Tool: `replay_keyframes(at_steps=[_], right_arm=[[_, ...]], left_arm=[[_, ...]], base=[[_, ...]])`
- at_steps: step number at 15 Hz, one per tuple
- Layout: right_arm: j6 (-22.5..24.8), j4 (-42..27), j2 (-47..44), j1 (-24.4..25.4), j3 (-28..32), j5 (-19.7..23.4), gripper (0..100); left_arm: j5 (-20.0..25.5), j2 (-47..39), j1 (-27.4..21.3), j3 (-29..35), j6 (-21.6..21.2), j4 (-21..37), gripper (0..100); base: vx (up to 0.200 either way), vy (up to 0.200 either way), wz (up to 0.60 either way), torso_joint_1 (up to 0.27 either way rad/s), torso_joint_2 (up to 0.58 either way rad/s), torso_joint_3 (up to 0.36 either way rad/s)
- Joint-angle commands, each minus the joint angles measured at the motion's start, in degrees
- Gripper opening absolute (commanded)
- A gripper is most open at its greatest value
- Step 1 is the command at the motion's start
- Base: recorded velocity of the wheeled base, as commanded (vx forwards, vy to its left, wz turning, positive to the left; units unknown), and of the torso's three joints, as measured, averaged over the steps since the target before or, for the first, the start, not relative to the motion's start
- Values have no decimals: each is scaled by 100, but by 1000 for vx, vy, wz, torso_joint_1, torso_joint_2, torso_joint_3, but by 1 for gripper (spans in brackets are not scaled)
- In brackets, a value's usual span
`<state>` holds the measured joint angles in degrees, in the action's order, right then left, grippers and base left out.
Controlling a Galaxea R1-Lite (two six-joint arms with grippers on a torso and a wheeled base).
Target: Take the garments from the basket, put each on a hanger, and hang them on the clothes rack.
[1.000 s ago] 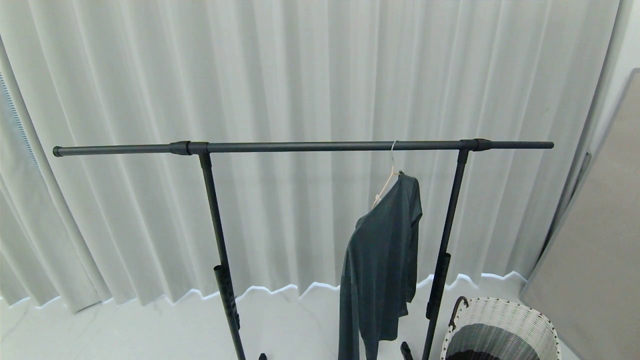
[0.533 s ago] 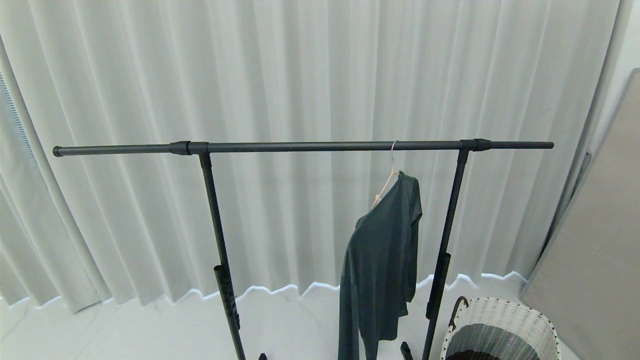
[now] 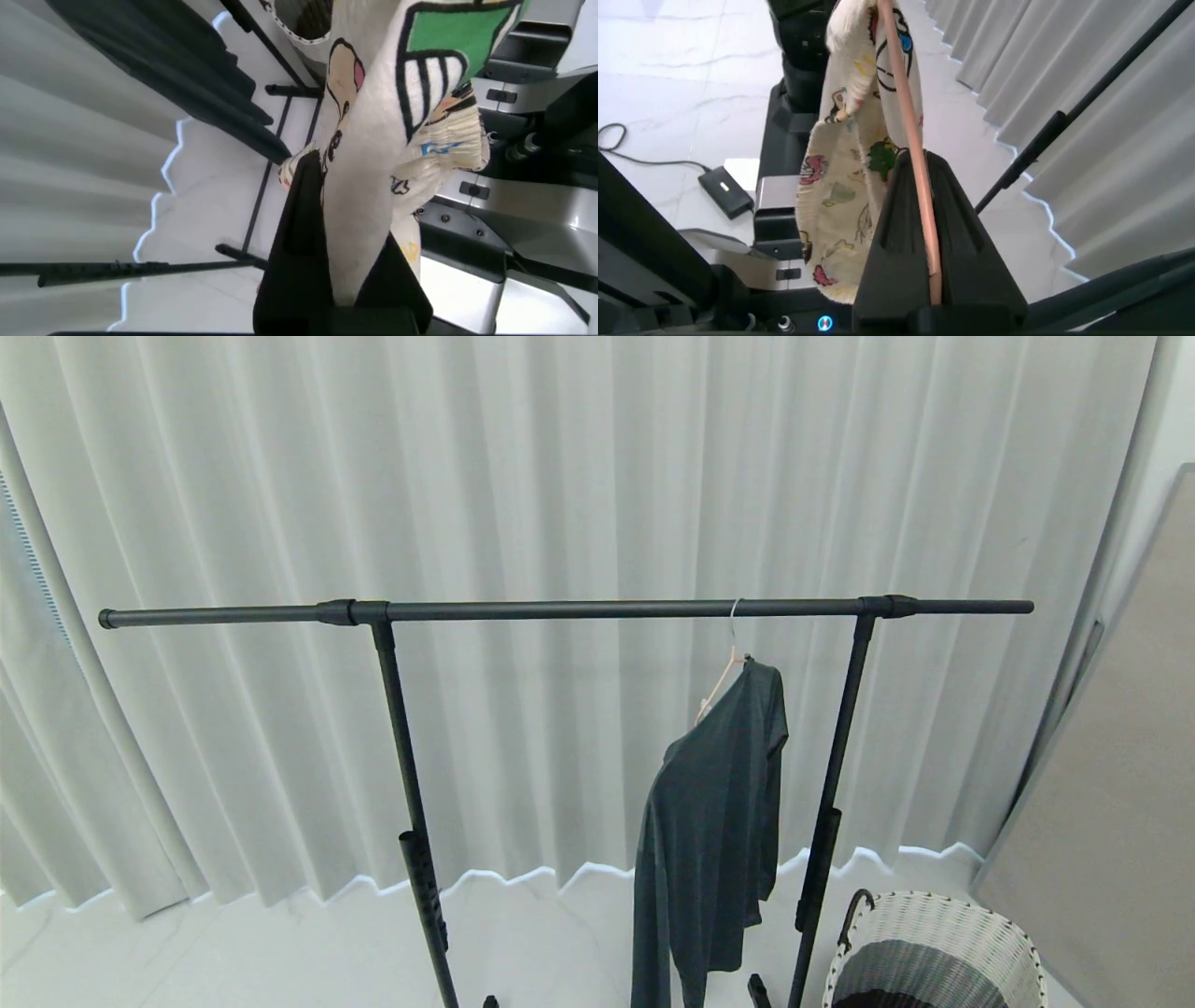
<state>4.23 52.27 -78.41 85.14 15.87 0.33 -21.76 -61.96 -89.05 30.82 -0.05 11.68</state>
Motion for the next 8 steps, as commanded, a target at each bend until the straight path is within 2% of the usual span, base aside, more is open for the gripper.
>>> replay_keyframes(at_steps=[1,4,6,8], right_arm=[[16,11,-8,3,4,-7,100],[78,11,-8,-50,-23,-68,100],[78,11,19,-296,-32,-332,100],[87,11,63,-692,-49,-384,100]], left_arm=[[-4,0,63,3,-4,1,0],[-127,18,397,21,-101,1,0],[-584,71,477,-6,-329,1,0],[-944,44,626,-41,-338,1,0]], base=[[0,0,0,0,0,0],[0,0,0,0,0,0],[0,0,0,0,0,0],[0,0,0,0,0,0]])
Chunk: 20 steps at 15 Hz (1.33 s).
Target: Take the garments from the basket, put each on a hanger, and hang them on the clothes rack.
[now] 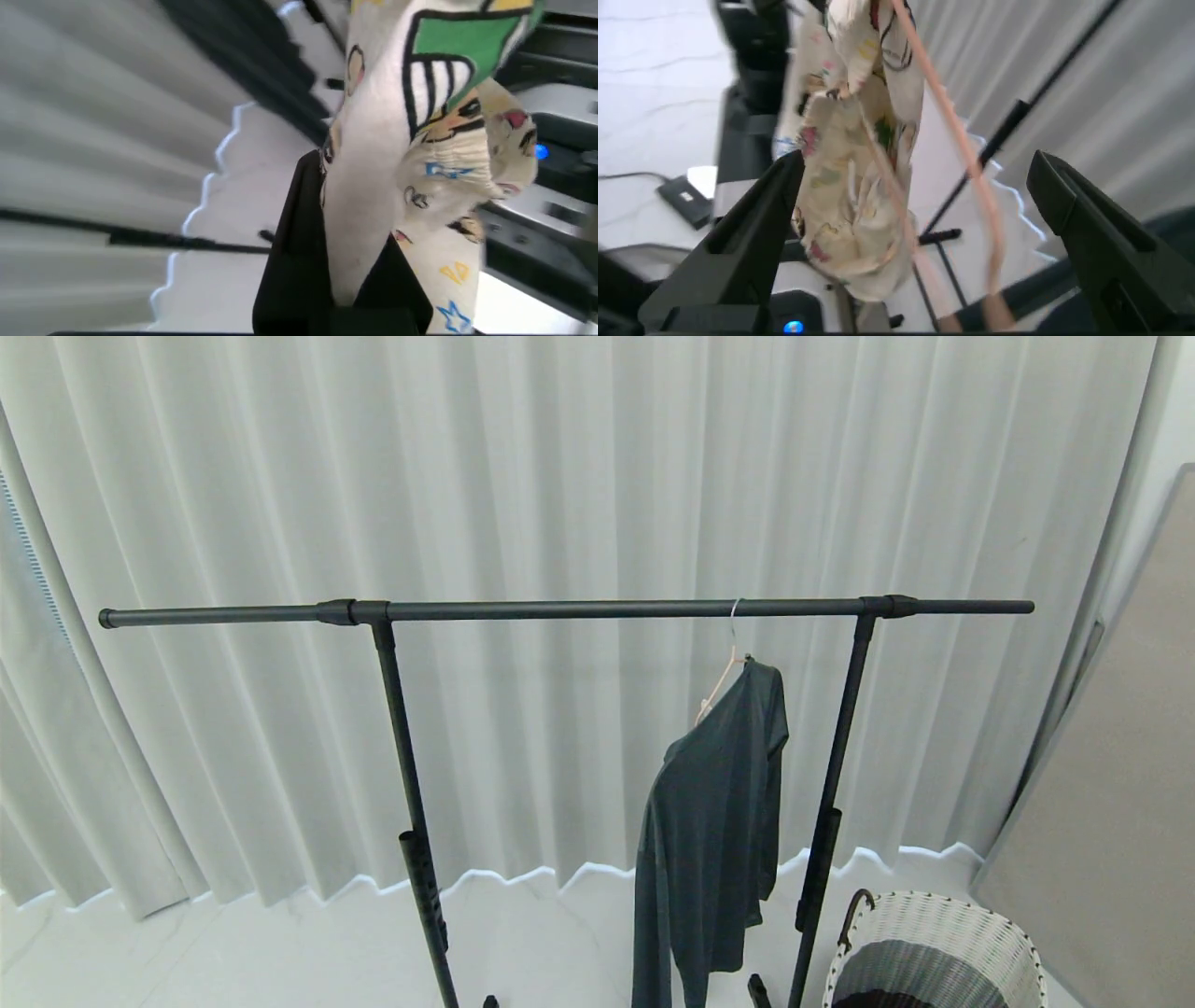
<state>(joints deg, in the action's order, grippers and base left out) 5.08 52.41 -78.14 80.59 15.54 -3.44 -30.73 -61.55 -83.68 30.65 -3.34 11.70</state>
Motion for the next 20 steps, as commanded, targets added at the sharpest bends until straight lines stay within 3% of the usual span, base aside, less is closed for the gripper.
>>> replay_keyframes(at_steps=[1,4,8,11,20], right_arm=[[1,-2,53,-483,-25,-8,100],[-43,-2,106,-1107,-210,-8,100],[-377,-2,53,-1274,-218,10,100],[-754,-2,-316,-1274,80,36,100],[-1844,-11,-2030,-1265,1777,-52,100]], left_arm=[[-152,3,203,-50,-9,-1,0],[-416,-6,756,-50,26,-1,0],[-434,-24,1855,565,185,-10,0],[-434,-24,1890,1005,545,-10,0],[-425,-173,1785,1339,510,-520,0]], base=[[0,0,0,0,0,0],[0,0,0,0,0,0],[0,0,0,0,0,0],[0,0,0,0,0,0],[0,0,0,0,0,0]])
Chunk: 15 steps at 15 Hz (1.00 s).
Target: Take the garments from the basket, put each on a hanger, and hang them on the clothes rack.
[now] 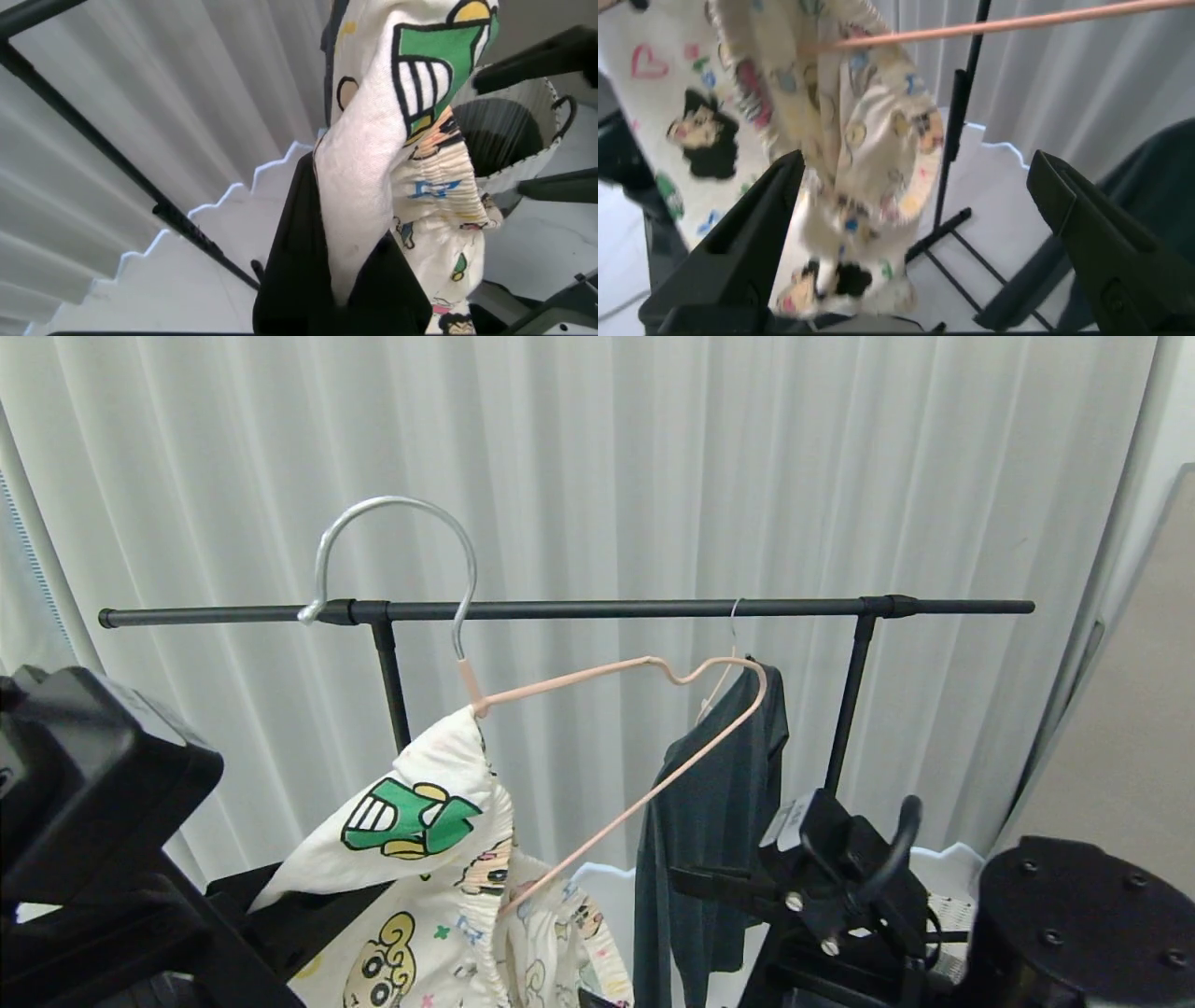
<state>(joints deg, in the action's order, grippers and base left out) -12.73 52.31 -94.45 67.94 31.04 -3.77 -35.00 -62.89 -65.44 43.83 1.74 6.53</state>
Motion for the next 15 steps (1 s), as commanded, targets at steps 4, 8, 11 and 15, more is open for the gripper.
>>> replay_keyframes(at_steps=[4,8,11,15], right_arm=[[-98,-10,-908,0,271,-573,100],[-54,-45,-908,-17,-89,-1003,100],[7,-45,-768,-255,-572,-1311,100],[666,-45,-469,-1178,-1003,-1320,100]], left_arm=[[2,-30,-171,117,1,-3,0],[-16,5,-171,-6,10,-3,0],[-16,5,-171,-32,10,-3,0],[-24,14,-171,-155,-7,-3,0]], base=[[0,0,0,0,0,0],[0,0,0,0,0,0],[0,0,0,0,0,0],[0,0,0,0,0,0]])
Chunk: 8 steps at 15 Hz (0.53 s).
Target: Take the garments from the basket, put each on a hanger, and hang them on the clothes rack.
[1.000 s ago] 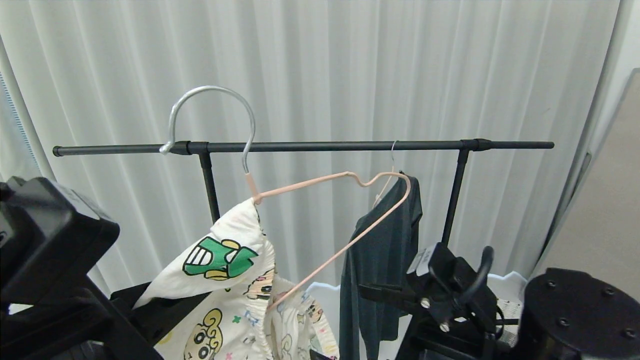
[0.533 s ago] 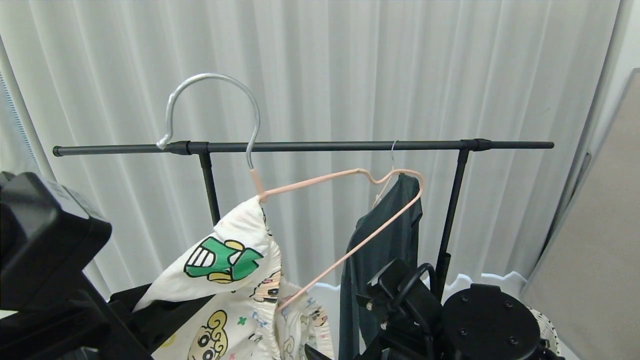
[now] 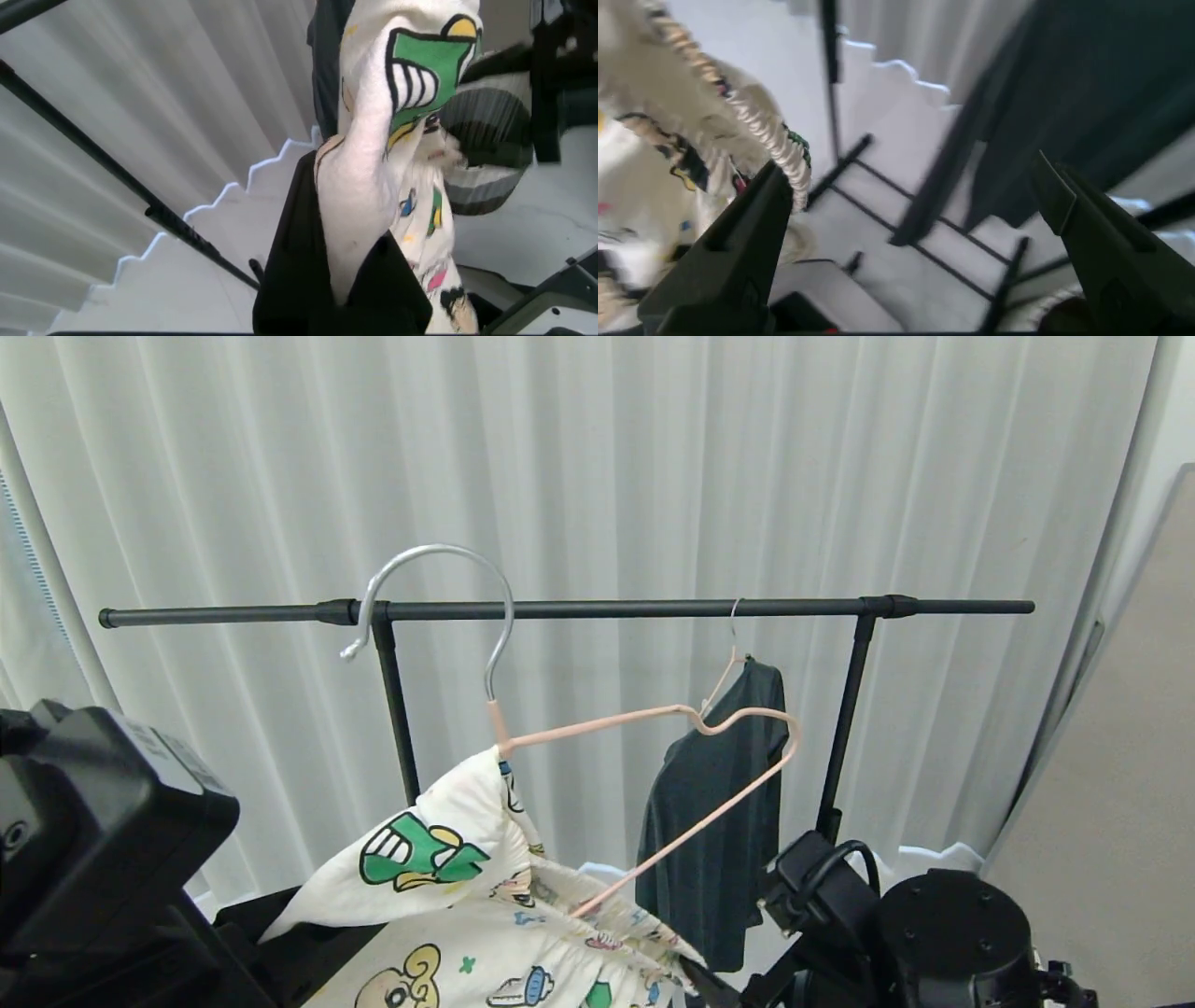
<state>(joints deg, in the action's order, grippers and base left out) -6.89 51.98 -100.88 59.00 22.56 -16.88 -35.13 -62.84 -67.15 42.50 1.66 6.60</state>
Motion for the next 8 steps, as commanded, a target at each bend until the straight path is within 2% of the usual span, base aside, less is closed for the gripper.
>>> replay_keyframes(at_steps=[1,3,5,6,8], right_arm=[[302,5,314,-697,-261,-8,100],[425,5,455,-1128,-279,-8,100],[539,5,552,-1400,-279,1,100],[601,5,596,-1488,-279,1,100],[636,5,639,-1515,-279,1,100]], left_arm=[[-11,9,0,-136,-8,-9,0],[-11,62,0,-339,-122,-9,0],[-11,246,0,-699,-640,-9,0],[-2,413,9,-954,-1036,-9,0],[-2,475,9,-1182,-1203,-9,0]], base=[[0,0,0,0,0,0],[0,0,0,0,0,0],[0,0,0,0,0,0],[0,0,0,0,0,0],[0,0,0,0,0,0]])
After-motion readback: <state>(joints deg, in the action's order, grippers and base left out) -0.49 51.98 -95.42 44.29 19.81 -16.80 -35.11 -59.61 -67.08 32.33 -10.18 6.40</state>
